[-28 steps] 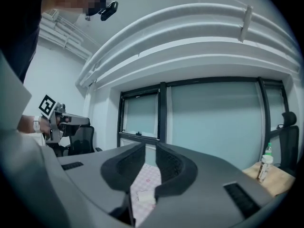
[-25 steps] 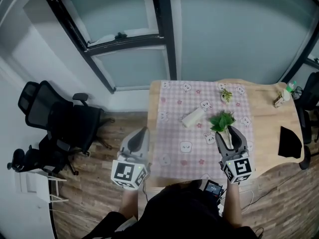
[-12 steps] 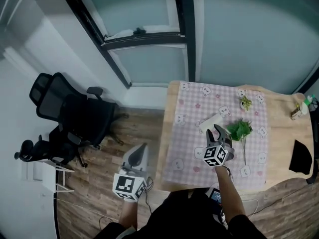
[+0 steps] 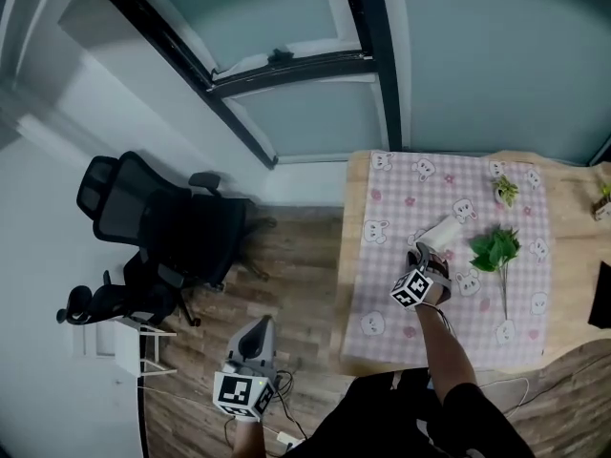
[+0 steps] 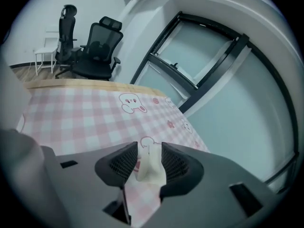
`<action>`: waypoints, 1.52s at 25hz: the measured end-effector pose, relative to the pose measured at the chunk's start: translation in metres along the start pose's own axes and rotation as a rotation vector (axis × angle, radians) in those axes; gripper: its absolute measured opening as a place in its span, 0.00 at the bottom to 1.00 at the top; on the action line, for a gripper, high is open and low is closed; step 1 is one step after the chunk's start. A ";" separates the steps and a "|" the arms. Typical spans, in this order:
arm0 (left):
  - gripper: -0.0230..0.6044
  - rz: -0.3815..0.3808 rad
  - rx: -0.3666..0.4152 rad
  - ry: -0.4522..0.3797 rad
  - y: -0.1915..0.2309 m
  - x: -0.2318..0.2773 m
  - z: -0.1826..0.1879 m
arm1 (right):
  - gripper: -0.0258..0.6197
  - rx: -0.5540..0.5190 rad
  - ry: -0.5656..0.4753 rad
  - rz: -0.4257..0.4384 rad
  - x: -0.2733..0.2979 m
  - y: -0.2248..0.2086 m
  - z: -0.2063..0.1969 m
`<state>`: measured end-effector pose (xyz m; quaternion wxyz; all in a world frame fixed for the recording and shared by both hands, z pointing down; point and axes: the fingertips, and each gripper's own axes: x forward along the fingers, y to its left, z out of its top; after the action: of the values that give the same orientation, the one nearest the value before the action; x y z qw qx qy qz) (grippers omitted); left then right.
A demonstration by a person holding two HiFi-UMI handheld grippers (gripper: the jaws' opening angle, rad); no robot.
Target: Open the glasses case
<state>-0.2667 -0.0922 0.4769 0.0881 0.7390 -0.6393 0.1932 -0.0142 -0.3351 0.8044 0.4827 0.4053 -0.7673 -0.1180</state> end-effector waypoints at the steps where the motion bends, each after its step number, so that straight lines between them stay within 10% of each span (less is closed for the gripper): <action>1: 0.04 -0.005 0.001 0.004 0.000 0.001 -0.001 | 0.30 -0.010 0.008 -0.006 0.002 0.000 -0.001; 24: 0.04 -0.008 0.128 0.037 -0.002 0.007 0.005 | 0.09 0.032 -0.017 0.020 -0.001 -0.005 -0.004; 38: 0.04 -0.037 0.154 0.014 -0.005 0.019 0.013 | 0.09 0.318 -0.055 -0.108 -0.048 -0.016 -0.030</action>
<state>-0.2574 -0.1134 0.4733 0.0390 0.7539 -0.6082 0.2453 0.0283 -0.3041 0.7797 0.3844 0.5138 -0.7663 -0.0317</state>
